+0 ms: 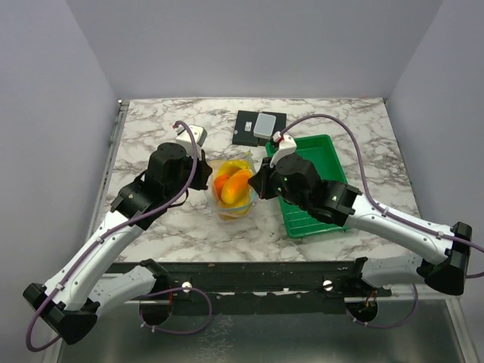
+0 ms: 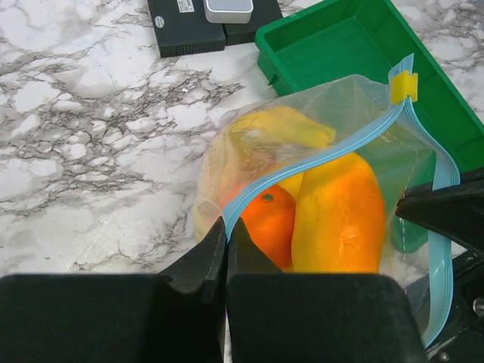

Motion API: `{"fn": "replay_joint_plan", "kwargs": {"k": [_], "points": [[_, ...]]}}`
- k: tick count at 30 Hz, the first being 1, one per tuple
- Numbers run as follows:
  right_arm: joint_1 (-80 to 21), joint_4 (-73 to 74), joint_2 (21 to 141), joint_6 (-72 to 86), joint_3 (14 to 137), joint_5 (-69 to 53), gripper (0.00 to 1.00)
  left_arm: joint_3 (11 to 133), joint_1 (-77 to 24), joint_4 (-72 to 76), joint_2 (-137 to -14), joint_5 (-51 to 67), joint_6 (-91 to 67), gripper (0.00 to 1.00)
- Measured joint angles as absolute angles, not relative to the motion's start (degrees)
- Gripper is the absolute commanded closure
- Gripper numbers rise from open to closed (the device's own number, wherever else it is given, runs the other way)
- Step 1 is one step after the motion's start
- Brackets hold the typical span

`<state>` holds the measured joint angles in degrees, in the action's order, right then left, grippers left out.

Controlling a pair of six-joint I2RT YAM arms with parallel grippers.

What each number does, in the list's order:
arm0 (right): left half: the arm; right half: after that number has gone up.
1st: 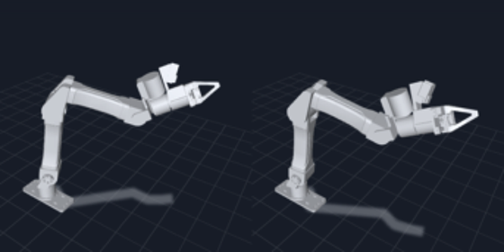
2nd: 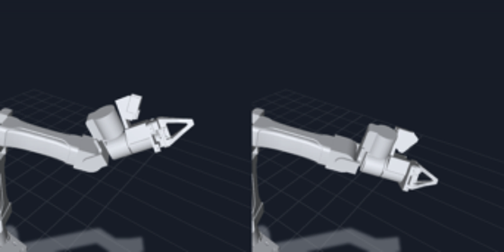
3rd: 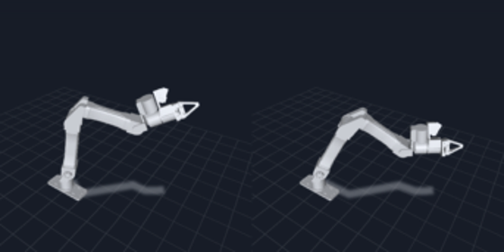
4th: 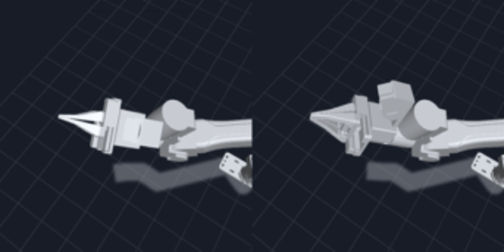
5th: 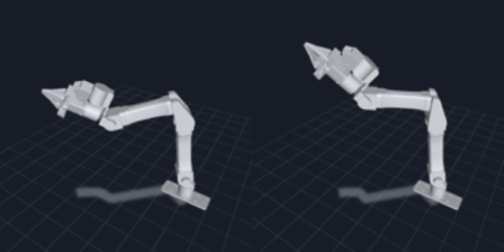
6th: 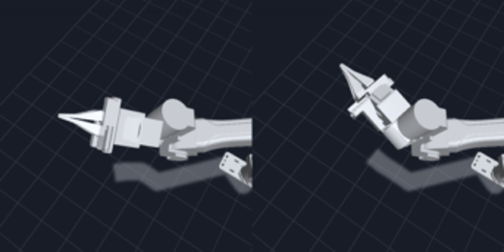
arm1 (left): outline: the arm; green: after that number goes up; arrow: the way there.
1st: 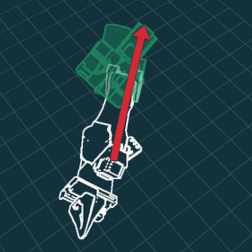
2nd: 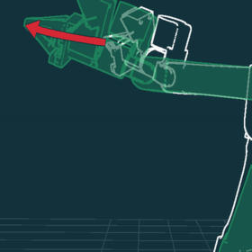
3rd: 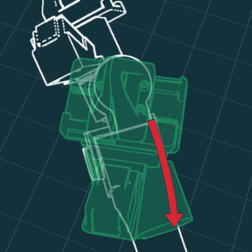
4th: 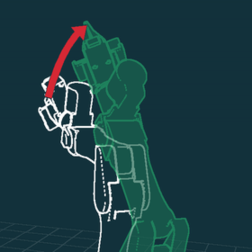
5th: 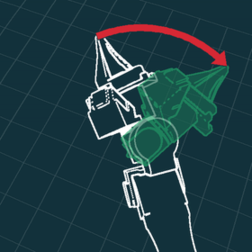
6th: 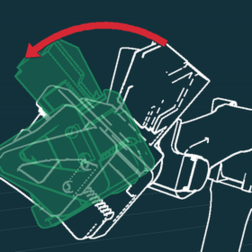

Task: Place the food in the zip-top bag and seal the zipper
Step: Adjust the zipper food storage bag at the center of the board.

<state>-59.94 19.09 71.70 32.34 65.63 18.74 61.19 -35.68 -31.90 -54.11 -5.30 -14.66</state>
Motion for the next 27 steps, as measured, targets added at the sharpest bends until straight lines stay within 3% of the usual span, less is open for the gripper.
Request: {"fn": "replay_joint_plan", "kwargs": {"k": [10, 21, 27], "points": [[-59.94, 24.14, 70.70, 31.00, 67.42, 19.88, 1.00, 63.81, -35.68, -36.12, -53.95, -2.17, -18.63, 1.00], [-59.94, 23.86, 75.07, 32.71, 62.19, 21.41, 0.99, 50.02, -35.68, -32.32, -56.62, -1.83, -24.86, 1.00], [-59.94, 25.87, 75.11, 32.08, 65.71, 21.63, 0.99, 54.85, -35.68, -32.53, -56.82, -1.04, -25.02, 1.00]]}}
